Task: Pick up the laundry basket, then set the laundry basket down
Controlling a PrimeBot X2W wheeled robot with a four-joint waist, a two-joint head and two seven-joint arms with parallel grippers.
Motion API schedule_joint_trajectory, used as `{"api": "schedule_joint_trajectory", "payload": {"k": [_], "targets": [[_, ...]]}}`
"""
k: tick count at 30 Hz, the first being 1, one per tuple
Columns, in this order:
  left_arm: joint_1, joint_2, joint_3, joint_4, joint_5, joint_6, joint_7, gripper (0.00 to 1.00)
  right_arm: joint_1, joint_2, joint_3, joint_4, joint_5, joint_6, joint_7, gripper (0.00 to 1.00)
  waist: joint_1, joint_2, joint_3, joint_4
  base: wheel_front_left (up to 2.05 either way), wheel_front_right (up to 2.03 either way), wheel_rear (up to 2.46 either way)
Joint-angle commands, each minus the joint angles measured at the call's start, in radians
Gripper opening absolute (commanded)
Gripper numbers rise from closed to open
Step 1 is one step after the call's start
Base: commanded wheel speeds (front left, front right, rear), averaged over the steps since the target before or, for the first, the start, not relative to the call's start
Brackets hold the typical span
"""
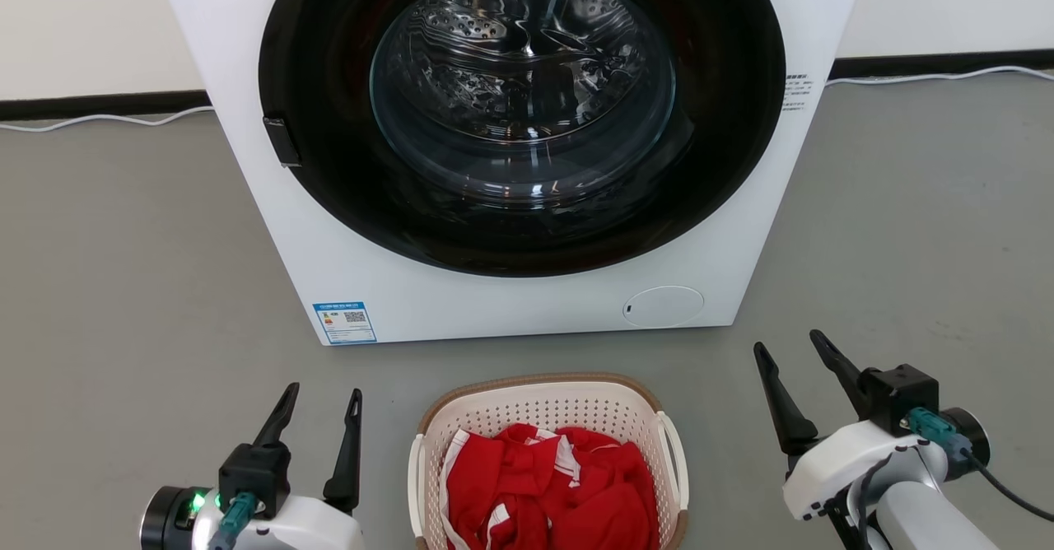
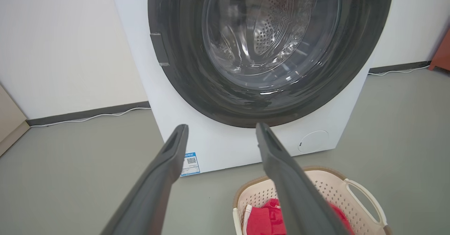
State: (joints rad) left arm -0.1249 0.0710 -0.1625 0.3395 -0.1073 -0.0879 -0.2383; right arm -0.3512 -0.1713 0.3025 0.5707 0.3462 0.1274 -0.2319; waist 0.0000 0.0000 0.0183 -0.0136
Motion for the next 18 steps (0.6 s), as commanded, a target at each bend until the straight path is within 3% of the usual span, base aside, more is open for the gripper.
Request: {"api": "schedule_joint_trajectory", "payload": {"k": [1,18], "targets": [[-0.058,0.008,0.03,-0.021,0.041,0.009,-0.019,1.0,-0.04,-0.013,0.019,-0.007,-0.039,0.003,-0.025,1.0,0.0,0.0,0.001,0.0,0.0,0.0,0.0],[-0.054,-0.019,0.135,0.04,-0.046,0.02,-0.024,1.0,-0.027,0.046,-0.153,0.02,-0.115,0.003,-0.03,1.0,0.0,0.0,0.002,0.002,0.0,0.0,0.0]]}}
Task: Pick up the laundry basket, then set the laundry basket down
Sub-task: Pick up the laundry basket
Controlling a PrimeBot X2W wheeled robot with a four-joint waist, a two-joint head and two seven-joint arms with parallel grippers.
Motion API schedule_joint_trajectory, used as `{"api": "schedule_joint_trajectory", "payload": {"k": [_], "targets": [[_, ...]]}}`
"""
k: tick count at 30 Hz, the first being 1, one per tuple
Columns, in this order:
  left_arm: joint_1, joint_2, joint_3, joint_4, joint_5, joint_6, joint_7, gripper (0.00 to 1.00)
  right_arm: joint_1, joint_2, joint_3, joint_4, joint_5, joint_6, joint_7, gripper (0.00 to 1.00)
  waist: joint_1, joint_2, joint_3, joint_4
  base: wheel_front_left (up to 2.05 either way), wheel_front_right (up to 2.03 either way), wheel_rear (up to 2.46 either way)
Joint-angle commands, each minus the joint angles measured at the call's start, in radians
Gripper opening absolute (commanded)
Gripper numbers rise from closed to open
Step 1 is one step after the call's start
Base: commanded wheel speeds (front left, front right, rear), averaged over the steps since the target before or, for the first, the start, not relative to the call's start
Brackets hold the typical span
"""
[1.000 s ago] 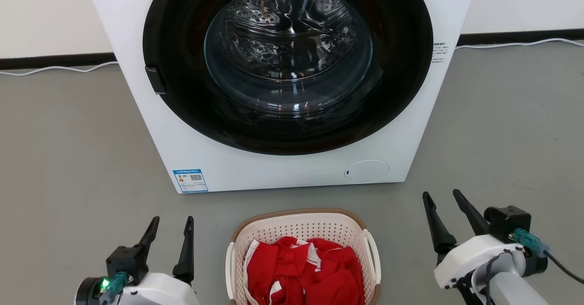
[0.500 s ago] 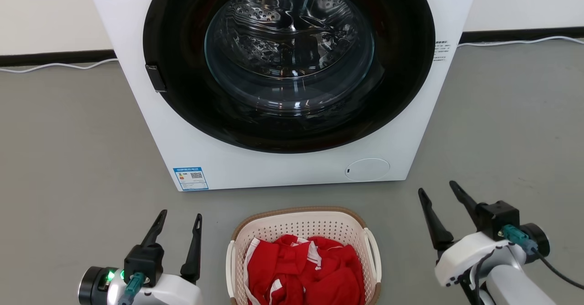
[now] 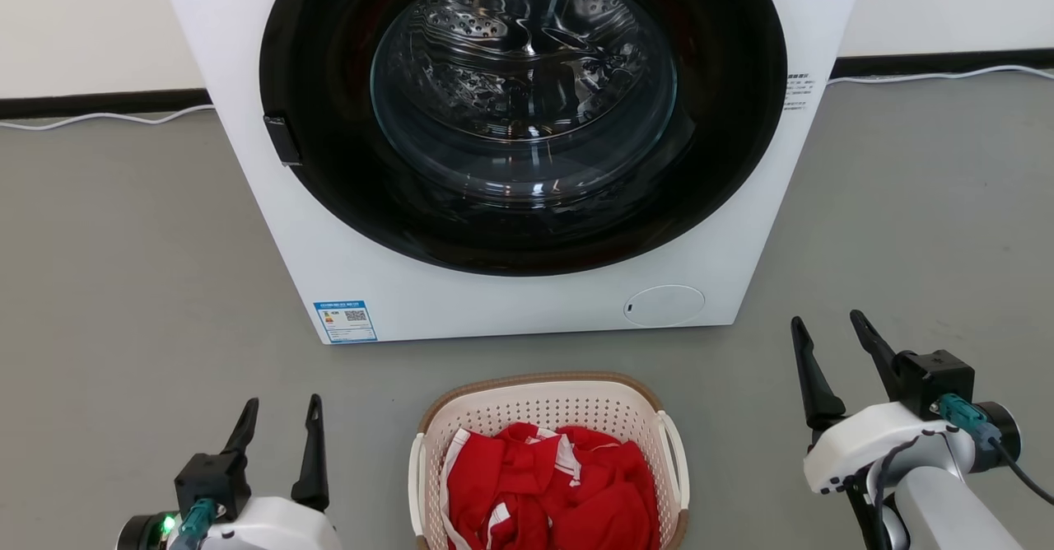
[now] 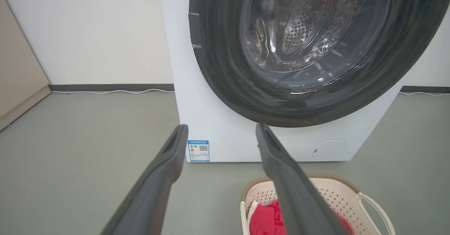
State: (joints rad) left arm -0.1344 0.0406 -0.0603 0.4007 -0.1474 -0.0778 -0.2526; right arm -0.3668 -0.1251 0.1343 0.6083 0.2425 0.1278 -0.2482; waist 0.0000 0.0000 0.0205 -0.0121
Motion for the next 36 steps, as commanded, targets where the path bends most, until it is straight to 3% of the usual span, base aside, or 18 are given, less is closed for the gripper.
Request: {"api": "schedule_joint_trajectory", "payload": {"k": [1,19,36], "targets": [[-0.046,0.011,0.036,-0.015,-0.011,0.011,-0.009,1.0,-0.011,0.002,0.01,-0.018,-0.016,0.003,-0.014,1.0,0.0,0.0,0.0,0.0,0.0,0.0,0.0],[-0.066,0.01,0.011,0.002,-0.051,0.015,-0.009,1.0,-0.021,0.012,0.001,-0.03,-0.024,0.003,-0.014,1.0,0.0,0.0,0.043,0.002,0.0,0.0,0.0],[-0.17,0.01,-0.033,-0.02,-0.095,0.027,-0.009,1.0,-0.084,0.022,-0.034,-0.089,-0.05,0.003,-0.014,1.0,0.0,0.0,0.296,0.022,0.0,0.0,0.0]]}}
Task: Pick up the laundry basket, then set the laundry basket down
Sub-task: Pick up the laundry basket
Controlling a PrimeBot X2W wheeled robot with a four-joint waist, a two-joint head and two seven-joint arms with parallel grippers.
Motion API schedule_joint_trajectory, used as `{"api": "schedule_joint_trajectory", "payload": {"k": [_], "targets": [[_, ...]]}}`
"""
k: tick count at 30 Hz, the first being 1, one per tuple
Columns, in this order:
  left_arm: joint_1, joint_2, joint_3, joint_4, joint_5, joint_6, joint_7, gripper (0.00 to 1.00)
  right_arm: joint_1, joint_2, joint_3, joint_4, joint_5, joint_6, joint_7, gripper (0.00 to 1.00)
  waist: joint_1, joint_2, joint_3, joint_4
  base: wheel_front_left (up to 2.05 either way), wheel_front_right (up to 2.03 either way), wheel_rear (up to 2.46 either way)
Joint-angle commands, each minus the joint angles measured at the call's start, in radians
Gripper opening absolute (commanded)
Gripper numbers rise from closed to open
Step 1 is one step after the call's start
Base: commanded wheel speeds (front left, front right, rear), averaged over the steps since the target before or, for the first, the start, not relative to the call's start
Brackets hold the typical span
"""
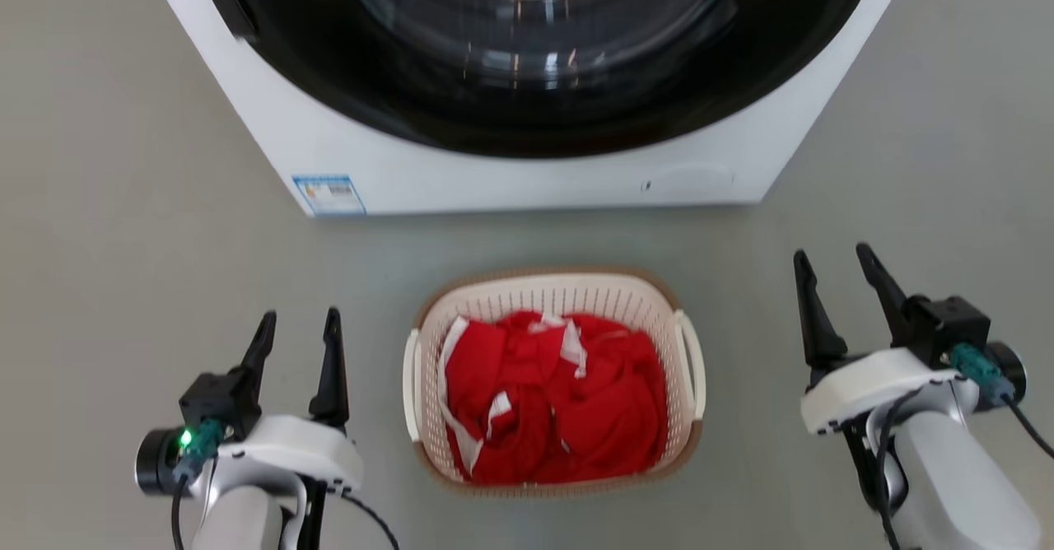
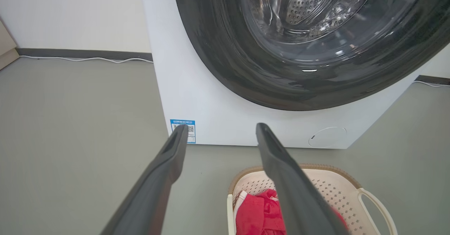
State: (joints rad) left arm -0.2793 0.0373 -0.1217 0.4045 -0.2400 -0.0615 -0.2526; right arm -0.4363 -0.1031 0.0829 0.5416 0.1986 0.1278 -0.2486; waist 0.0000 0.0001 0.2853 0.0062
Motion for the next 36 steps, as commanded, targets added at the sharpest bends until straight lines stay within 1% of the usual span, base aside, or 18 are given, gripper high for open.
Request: {"api": "schedule_joint_trajectory", "payload": {"k": [1,19,28,36], "targets": [[-0.032,0.013,0.025,-0.023,-0.003,0.011,-0.009,1.0,-0.021,0.001,0.017,-0.024,-0.008,0.003,-0.013,1.0,0.0,-0.0001,0.049,0.004,0.0,0.0,0.0],[-0.182,0.013,-0.059,-0.008,-0.048,0.01,-0.009,1.0,-0.132,0.004,0.011,-0.031,-0.022,0.003,-0.013,1.0,0.0,-0.0001,0.325,0.019,0.0,0.0,0.0],[-0.251,0.013,-0.108,0.018,-0.082,0.012,-0.009,1.0,-0.172,0.007,0.021,-0.017,-0.028,0.003,-0.013,1.0,0.0,-0.0001,0.431,0.02,0.0,0.0,0.0],[-0.313,0.013,-0.159,0.079,-0.103,0.006,-0.009,1.0,-0.216,0.014,0.044,0.019,-0.035,0.003,-0.013,1.0,0.0,-0.0001,0.506,0.022,0.0,0.0,0.0]]}}
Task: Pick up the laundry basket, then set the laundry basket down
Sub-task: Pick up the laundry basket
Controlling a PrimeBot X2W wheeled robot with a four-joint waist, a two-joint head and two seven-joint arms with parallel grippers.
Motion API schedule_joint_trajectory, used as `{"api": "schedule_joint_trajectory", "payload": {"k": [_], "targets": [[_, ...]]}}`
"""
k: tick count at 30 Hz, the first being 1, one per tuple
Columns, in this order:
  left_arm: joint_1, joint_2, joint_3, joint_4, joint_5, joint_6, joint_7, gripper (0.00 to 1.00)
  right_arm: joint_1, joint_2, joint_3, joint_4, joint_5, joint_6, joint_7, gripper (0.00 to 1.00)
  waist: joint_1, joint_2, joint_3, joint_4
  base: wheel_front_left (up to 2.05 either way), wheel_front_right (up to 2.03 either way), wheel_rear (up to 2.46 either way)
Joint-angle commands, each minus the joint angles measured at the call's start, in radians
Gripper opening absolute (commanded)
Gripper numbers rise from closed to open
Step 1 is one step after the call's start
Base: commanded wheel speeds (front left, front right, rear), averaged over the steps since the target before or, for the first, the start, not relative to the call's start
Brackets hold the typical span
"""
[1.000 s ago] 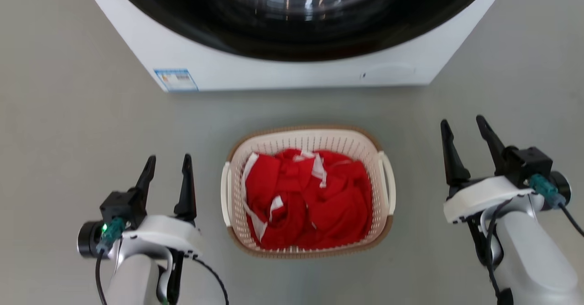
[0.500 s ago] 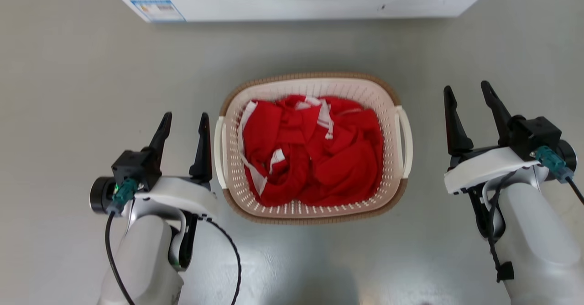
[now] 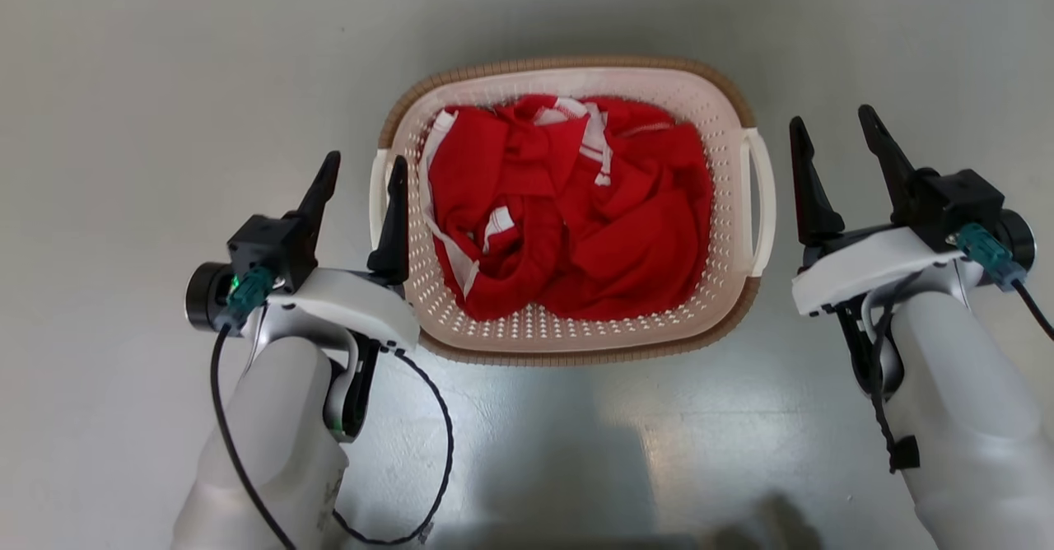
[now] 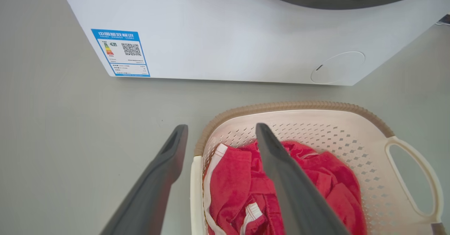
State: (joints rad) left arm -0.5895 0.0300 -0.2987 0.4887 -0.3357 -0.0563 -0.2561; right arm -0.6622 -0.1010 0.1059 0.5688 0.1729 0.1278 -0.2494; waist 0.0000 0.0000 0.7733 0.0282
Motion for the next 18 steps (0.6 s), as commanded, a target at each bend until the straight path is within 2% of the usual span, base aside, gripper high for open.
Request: {"api": "schedule_joint_trajectory", "payload": {"k": [1,7,18], "targets": [[-0.011,0.02,0.013,0.009,-0.01,0.003,-0.006,1.0,0.003,0.014,0.025,0.0,-0.009,0.003,-0.012,1.0,0.0,0.0,0.026,-0.001,0.0,0.0,0.0],[-0.061,0.02,-0.01,0.112,-0.034,0.008,-0.006,1.0,-0.033,0.027,0.054,0.057,-0.007,0.003,-0.012,1.0,0.0,0.0,0.056,-0.01,0.0,0.0,0.0],[-0.175,0.02,-0.072,0.347,-0.08,0.021,-0.006,1.0,-0.127,0.047,0.112,0.262,0.015,0.003,-0.012,1.0,0.0,0.0,0.077,-0.012,0.0,0.0,0.0]]}}
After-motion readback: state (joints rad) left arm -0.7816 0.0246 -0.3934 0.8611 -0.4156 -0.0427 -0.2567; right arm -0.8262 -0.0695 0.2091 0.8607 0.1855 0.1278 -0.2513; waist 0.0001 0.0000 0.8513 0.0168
